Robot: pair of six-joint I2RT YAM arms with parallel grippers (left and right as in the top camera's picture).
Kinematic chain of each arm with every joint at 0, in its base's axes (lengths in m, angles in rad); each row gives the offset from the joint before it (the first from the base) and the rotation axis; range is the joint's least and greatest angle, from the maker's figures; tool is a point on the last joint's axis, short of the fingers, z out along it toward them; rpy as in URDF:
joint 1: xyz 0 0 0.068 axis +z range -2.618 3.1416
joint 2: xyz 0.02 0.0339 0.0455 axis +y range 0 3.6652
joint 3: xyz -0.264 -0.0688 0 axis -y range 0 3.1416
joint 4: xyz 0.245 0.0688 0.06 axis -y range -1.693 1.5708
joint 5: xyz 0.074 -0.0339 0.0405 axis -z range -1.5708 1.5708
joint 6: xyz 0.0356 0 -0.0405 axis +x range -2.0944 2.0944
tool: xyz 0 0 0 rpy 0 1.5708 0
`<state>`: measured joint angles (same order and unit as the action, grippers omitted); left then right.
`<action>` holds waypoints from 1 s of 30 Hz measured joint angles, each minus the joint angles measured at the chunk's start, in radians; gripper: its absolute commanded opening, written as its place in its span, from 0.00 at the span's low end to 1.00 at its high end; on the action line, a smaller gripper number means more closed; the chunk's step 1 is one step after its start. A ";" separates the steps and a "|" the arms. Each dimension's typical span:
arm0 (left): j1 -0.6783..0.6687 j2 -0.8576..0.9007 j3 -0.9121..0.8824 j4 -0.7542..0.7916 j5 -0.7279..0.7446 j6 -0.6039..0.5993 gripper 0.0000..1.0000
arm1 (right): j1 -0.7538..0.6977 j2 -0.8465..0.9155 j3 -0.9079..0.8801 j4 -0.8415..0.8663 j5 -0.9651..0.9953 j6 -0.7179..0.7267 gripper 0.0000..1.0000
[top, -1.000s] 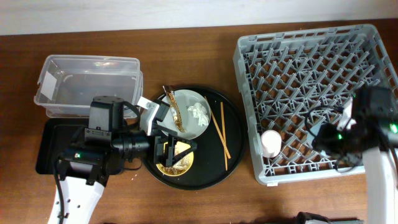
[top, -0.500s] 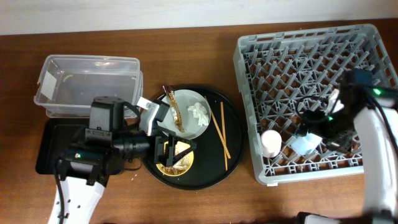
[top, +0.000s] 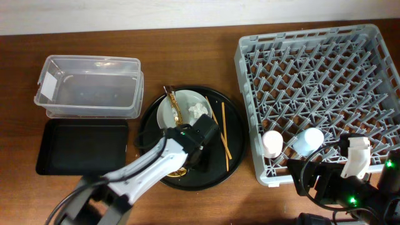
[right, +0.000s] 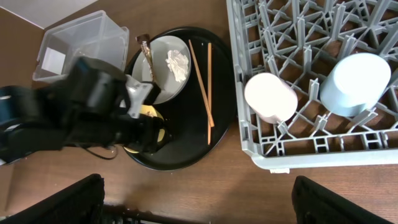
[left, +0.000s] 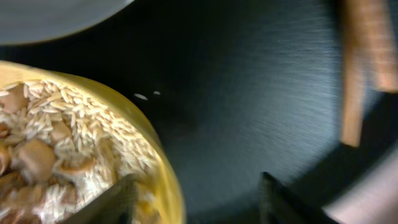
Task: Sort waste into correct bins and load items into the dishwasher rack
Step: 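Place the blue cup upside down in the dish rack with right gripper, then lift the yellow bowl with left gripper and dump food onto black tray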
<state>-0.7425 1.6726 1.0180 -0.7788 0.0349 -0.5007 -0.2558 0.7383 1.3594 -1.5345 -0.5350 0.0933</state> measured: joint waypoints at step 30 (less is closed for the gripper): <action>1.396 0.138 0.158 -0.569 1.182 1.161 0.00 | 0.000 0.000 -0.003 0.001 -0.003 0.000 0.96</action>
<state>0.6537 1.8111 1.1759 -1.3476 1.2167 0.6605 -0.2558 0.7383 1.3563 -1.5333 -0.5377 0.0937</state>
